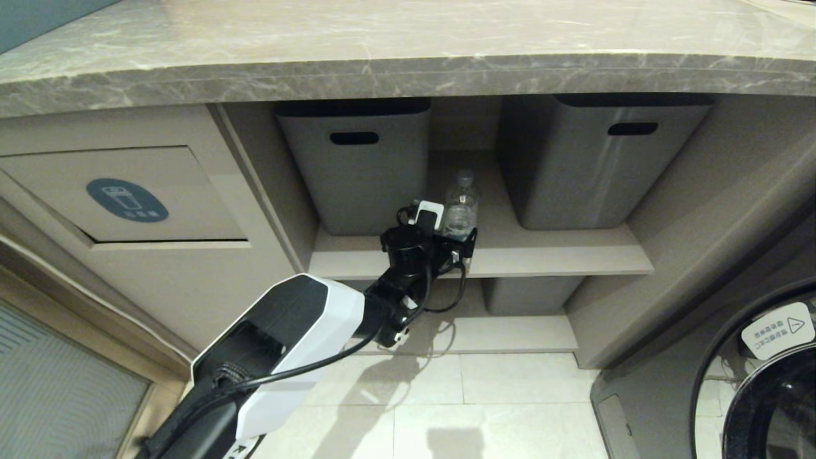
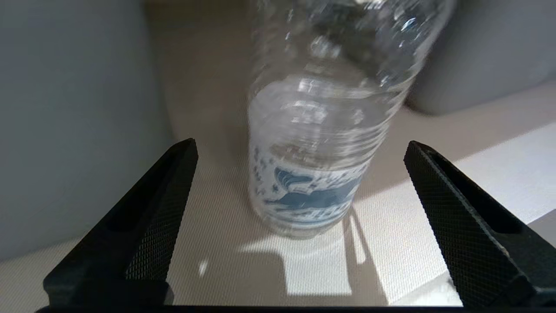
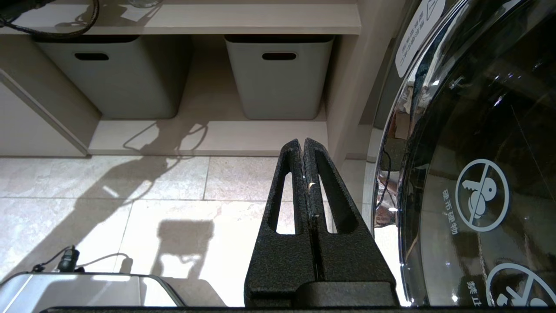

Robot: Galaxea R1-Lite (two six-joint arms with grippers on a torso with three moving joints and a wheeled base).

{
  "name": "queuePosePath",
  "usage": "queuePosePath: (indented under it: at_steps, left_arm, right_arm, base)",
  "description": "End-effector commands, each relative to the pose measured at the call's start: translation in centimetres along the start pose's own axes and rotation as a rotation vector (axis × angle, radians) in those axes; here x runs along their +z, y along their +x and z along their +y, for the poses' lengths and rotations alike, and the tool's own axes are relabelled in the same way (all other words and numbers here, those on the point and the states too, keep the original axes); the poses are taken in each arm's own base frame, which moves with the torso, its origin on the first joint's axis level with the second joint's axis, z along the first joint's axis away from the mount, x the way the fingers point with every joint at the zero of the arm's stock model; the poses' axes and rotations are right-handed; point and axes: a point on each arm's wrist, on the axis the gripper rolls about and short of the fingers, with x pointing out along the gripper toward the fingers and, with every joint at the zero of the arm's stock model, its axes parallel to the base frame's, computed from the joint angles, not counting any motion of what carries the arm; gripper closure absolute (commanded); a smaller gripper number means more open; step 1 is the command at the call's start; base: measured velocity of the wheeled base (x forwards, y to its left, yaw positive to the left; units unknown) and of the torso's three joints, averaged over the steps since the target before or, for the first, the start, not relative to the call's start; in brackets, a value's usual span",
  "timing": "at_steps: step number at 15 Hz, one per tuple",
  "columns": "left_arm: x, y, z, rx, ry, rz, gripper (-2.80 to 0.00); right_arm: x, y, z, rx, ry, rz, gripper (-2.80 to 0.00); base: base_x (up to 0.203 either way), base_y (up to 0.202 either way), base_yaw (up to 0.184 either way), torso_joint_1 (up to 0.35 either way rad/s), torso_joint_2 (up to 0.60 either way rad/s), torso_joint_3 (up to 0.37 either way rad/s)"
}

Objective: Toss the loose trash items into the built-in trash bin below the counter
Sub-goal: Pick up the garbage

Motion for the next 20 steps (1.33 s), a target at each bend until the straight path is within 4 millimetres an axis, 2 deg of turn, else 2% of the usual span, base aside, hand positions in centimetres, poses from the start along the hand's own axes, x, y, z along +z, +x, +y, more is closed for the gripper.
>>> queuePosePath:
  at_steps: [1, 13, 20]
  left_arm:
    - [-0.5, 0.0, 0.0, -0.001, 0.001, 0.001, -2.80]
    - [-0.3, 0.0, -0.3, -0.027, 0.015, -0.011, -2.80]
    - [1.0, 0.0, -0.4, 0.010, 0.010, -0.069, -2.80]
  right_arm:
    - [0.0, 0.0, 0.0, 0.001, 0.000, 0.000, 0.00]
    - [0.0, 0.0, 0.0, 0.001, -0.002, 0.000, 0.00]
    - [0.0, 0.0, 0.0, 0.001, 0.000, 0.000, 0.00]
  base:
    - [0.000, 0.000, 0.000, 0.000, 0.00, 0.000]
    - [0.000, 0.000, 0.000, 0.000, 0.00, 0.000]
    - [0.000, 0.000, 0.000, 0.000, 0.00, 0.000]
